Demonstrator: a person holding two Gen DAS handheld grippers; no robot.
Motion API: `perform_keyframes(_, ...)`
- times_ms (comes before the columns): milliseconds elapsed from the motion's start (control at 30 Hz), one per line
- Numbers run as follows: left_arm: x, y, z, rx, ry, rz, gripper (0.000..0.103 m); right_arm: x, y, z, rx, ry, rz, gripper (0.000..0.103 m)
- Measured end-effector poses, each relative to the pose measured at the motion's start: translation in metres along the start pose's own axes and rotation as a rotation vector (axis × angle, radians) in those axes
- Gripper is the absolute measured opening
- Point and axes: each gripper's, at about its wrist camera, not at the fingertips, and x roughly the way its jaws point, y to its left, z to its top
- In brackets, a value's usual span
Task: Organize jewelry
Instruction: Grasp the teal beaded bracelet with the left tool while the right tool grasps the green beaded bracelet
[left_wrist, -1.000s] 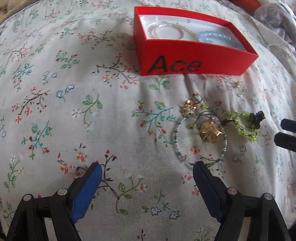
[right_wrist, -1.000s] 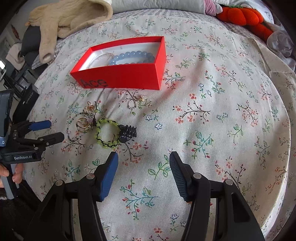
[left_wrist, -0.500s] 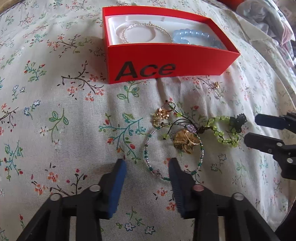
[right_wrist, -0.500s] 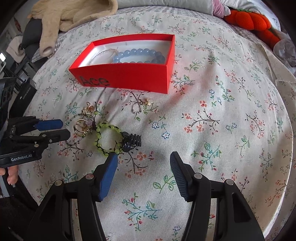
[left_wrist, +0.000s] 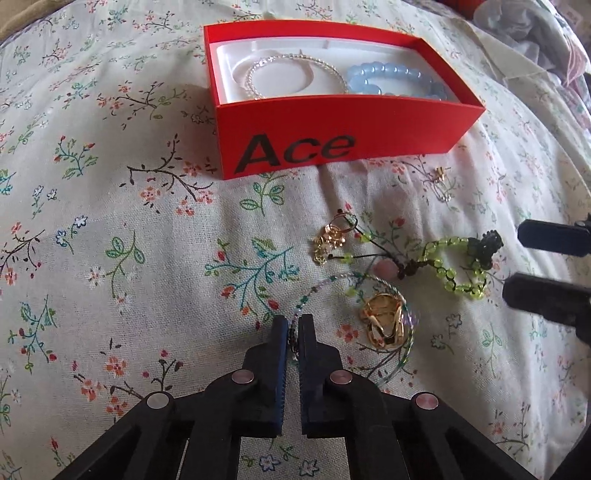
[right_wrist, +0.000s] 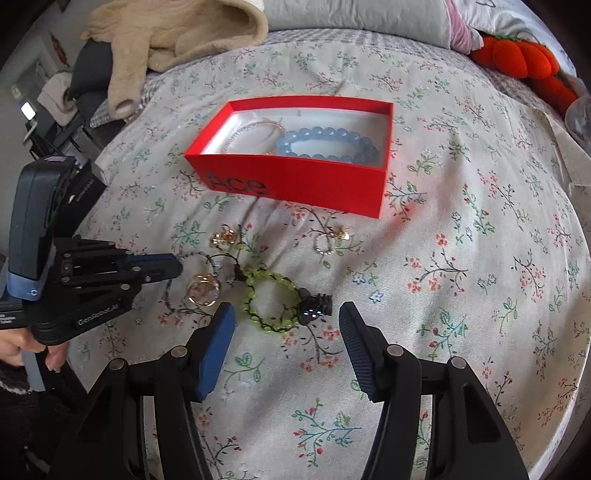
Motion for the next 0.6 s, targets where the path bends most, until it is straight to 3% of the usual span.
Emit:
perform_keyframes(100, -0.002, 0.006, 0.000, -0.019, -0.007, 0.000, 0.000, 0.000, 0.014, 0.000, -0.052, -0.008, 0.016, 0.050)
perform_keyframes(167, -0.003, 0.009, 0.001, -0.033, -0.010, -0.003, 0.000, 0.004, 0.022, 0.000, -0.070, 0.004, 0.032, 0.037)
perform_keyframes(267, -0.006, 0.012, 0.000, -0.047, -0.014, -0.011, 0.000, 0.012, 0.031, -0.001, -0.096, 0.025, 0.041, 0.033)
perform_keyframes(433, -0.012, 0.016, 0.001, -0.060, -0.029, -0.027, 0.000, 0.030, 0.035, 0.001, -0.124, 0.060, -0.015, 0.030)
perform_keyframes(600, -0.019, 0.018, 0.001, -0.068, -0.045, -0.046, 0.000, 0.042, 0.031, 0.004, -0.121, 0.085, -0.044, 0.016)
